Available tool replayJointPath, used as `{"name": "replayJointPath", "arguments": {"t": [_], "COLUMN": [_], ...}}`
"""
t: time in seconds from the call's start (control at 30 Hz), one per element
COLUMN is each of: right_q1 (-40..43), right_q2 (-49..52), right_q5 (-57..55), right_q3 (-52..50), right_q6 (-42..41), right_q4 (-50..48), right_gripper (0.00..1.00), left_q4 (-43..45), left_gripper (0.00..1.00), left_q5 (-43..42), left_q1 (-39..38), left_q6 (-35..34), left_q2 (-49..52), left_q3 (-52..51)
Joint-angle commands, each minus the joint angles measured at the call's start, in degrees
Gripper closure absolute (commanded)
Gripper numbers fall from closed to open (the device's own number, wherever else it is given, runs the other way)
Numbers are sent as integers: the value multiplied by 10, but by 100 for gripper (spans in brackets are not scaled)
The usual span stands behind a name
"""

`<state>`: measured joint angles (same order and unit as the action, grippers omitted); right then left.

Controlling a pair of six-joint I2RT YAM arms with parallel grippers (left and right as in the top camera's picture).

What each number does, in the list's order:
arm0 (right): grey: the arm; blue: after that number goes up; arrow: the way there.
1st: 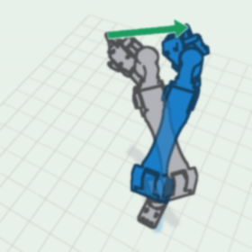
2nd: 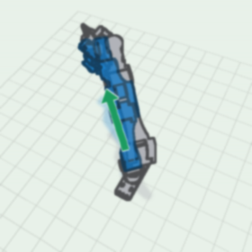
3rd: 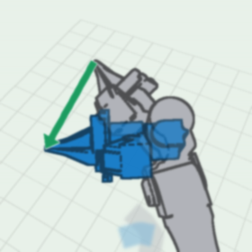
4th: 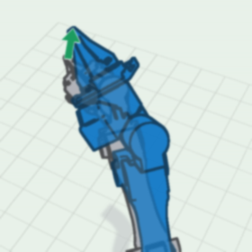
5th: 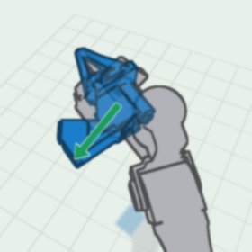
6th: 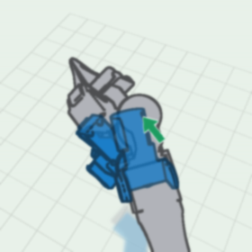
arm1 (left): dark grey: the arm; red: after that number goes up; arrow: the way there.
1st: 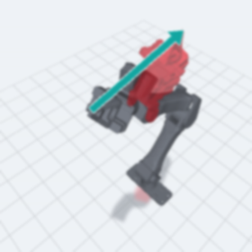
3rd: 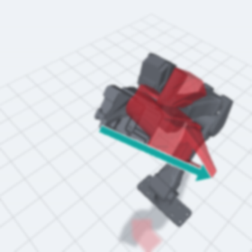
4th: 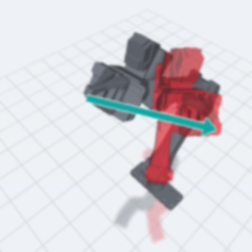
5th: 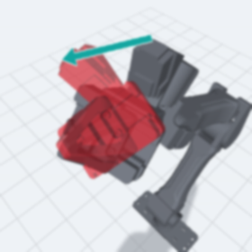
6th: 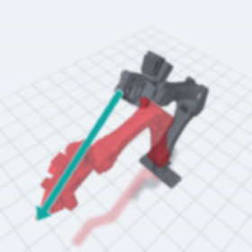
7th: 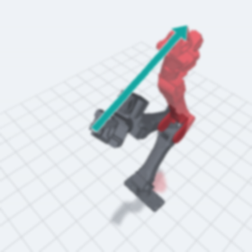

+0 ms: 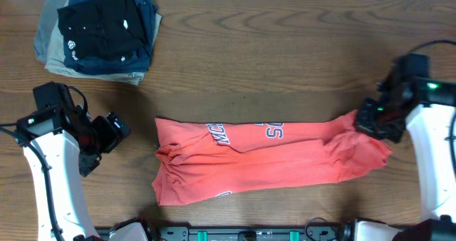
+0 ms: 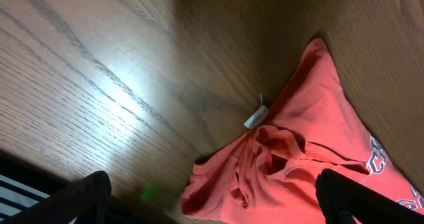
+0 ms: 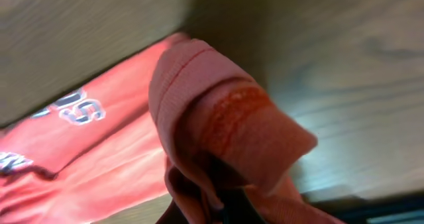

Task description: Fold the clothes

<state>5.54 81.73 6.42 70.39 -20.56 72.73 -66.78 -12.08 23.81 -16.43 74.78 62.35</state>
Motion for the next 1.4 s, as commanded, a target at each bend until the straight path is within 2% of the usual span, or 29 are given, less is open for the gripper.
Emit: {"name": "replayJointPath", "arguments": {"t": [0.0,0.6,0.77,0.87,1.13,1.17,1.2,1.27,1.3,1.33,1.37], "right_q1": [-61,-296,-328,-341,-377,-382,-386,-393,-395,-396,-396], "right_q2": [0,53,82,101,133,135,135,135,135,135,135], "right_q5": [1,2,0,1,27,31,31,28,28,28,29], "right_q3": [-6,-9,-9,-9,-9,-9,-9,-9,-9,-9,-9], "right_q6": [-50,-158,-172,-172,-189,-189,-189,-188,-188,-188,-184], "right_q4": [-15,-77,-93,-100,-142,-150,-154,-155,-155,-153,-151], "right_gripper": [99,99,98,93,93,89,80,41,25,15,9], "left_q4": [-1,-5,-5,-5,-5,-5,-5,-5,-5,-5,-5], "left_gripper": [1,1,1,1,1,1,1,1,1,1,1], "left_q5": [-4,-4,-4,-4,-4,-4,-4,-4,-4,-4,-4], "left_q1": [-2,-2,-2,-2,-2,-2,-2,-2,-2,-2,-2], "left_q6": [8,8,8,8,8,8,8,8,8,8,8], "left_q2": [-2,-2,-2,-2,-2,-2,-2,-2,-2,-2,-2], "left_q3": [-3,-3,-3,-3,-3,-3,-3,-3,-3,-3,-3]}}
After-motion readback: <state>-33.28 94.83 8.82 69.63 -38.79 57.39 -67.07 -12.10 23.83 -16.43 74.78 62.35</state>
